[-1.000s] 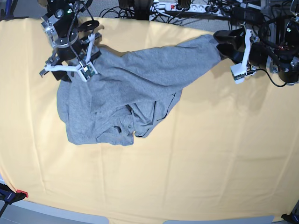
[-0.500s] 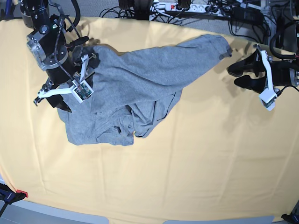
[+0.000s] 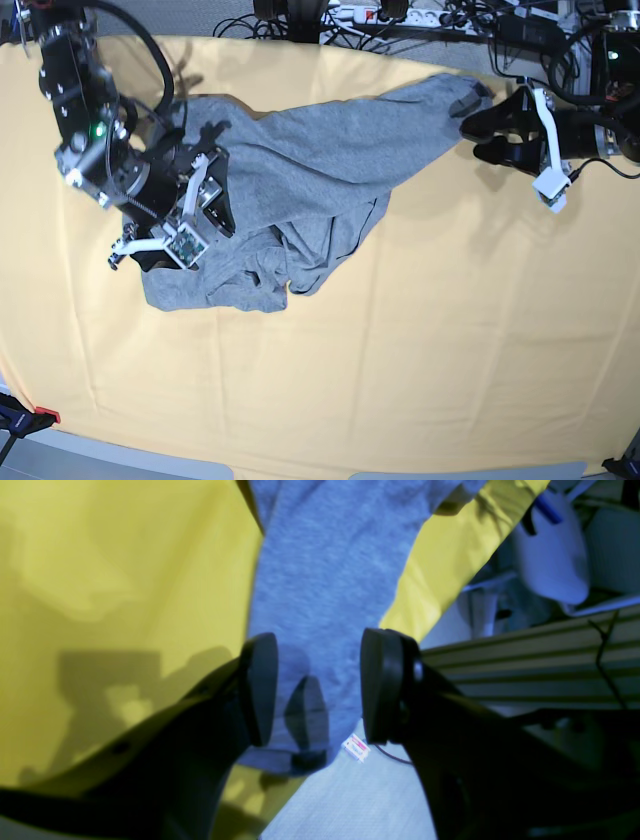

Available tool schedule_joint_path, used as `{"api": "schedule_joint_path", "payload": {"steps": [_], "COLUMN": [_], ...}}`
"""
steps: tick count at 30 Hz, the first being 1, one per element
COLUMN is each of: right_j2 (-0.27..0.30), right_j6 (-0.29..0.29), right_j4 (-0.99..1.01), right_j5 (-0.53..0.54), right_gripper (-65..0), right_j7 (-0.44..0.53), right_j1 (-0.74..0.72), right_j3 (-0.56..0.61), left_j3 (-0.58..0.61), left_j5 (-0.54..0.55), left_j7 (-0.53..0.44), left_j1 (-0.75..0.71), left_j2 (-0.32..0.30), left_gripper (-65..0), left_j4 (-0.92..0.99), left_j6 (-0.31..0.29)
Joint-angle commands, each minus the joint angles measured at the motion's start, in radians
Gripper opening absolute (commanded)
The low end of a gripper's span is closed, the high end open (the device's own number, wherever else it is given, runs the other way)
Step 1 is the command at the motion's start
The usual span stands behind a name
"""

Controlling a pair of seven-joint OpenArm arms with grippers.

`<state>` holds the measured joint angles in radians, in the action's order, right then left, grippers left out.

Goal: Layout the t-shirt on the table in an organized manner, then fold the t-shirt properly
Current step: 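Drag the grasped shirt end outward with the right gripper, spreading it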

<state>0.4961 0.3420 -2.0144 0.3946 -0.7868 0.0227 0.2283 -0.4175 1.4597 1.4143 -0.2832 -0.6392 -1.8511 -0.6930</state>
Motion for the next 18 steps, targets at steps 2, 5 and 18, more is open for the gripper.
{"api": "schedule_joint_path", "payload": {"steps": [2, 5, 18], "right_j2": [-0.003, -0.014, -0.066], "right_j6": [0.038, 0.095, 0.294], "right_j4": [0.064, 0.167, 0.412], "right_j5": [0.054, 0.130, 0.286], "right_gripper": [-27.5, -27.5, -65.0], "right_j7": [0.027, 0.023, -0.069], "right_j1": [-0.080, -0.152, -0.262], "right_j3": [-0.007, -0.007, -0.008], "left_j3": [-0.010, -0.010, -0.010], "left_j5": [0.024, 0.024, 0.024], "left_j7": [-0.018, -0.018, -0.018], "left_j1": [0.012, 0.011, 0.012], "left_j2": [-0.006, 0.006, 0.010], "left_gripper": [-36.6, -36.6, -36.6], "left_j4": [-0.012, -0.012, -0.012], "left_j6": [-0.005, -0.005, -0.005]}}
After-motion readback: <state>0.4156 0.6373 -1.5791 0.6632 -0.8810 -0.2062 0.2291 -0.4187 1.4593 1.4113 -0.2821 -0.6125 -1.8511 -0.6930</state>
